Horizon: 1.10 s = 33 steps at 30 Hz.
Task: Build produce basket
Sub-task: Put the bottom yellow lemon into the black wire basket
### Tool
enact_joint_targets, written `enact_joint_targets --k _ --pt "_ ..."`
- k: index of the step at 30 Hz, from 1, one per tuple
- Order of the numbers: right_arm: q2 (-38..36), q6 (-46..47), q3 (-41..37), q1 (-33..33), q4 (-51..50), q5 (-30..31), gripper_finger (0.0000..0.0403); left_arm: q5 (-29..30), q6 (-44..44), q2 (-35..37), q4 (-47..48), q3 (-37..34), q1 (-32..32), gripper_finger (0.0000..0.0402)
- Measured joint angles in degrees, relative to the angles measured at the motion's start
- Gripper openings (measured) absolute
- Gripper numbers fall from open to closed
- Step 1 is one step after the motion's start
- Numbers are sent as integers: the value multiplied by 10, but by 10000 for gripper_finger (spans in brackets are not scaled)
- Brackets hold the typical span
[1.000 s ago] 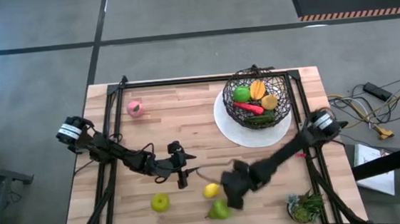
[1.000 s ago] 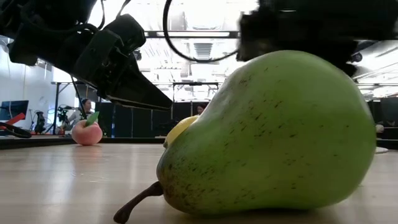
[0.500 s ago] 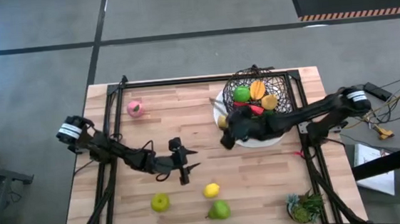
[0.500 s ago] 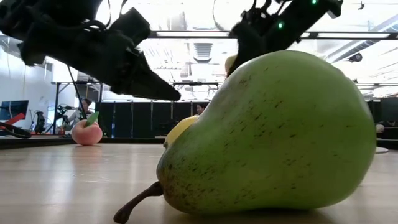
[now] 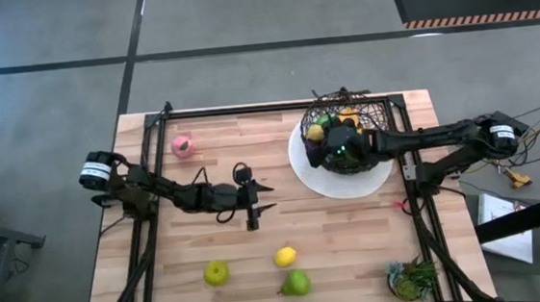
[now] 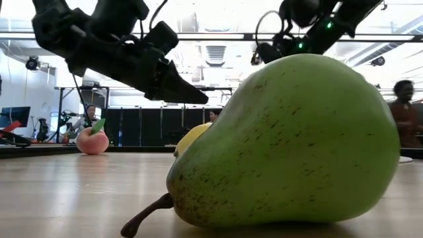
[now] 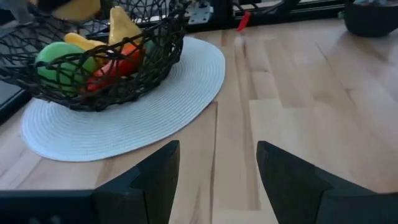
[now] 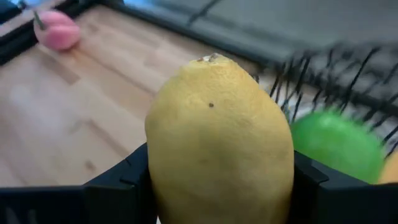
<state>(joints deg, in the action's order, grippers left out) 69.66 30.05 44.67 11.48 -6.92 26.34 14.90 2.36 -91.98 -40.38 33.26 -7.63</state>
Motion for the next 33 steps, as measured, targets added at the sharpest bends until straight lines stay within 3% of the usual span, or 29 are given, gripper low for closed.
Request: enact_joint_targets --k 7,14,27,33 --pt "45 34 0 103 -38 -172 208 -38 15 0 -1 3 38 198" --pt "89 39 0 149 -37 -249 208 -42 15 0 1 3 42 198" --pt "147 39 3 152 -30 -255 209 -44 14 0 3 3 42 198" --pt "142 34 3 152 -37 -246 253 -44 12 0 2 3 42 198"
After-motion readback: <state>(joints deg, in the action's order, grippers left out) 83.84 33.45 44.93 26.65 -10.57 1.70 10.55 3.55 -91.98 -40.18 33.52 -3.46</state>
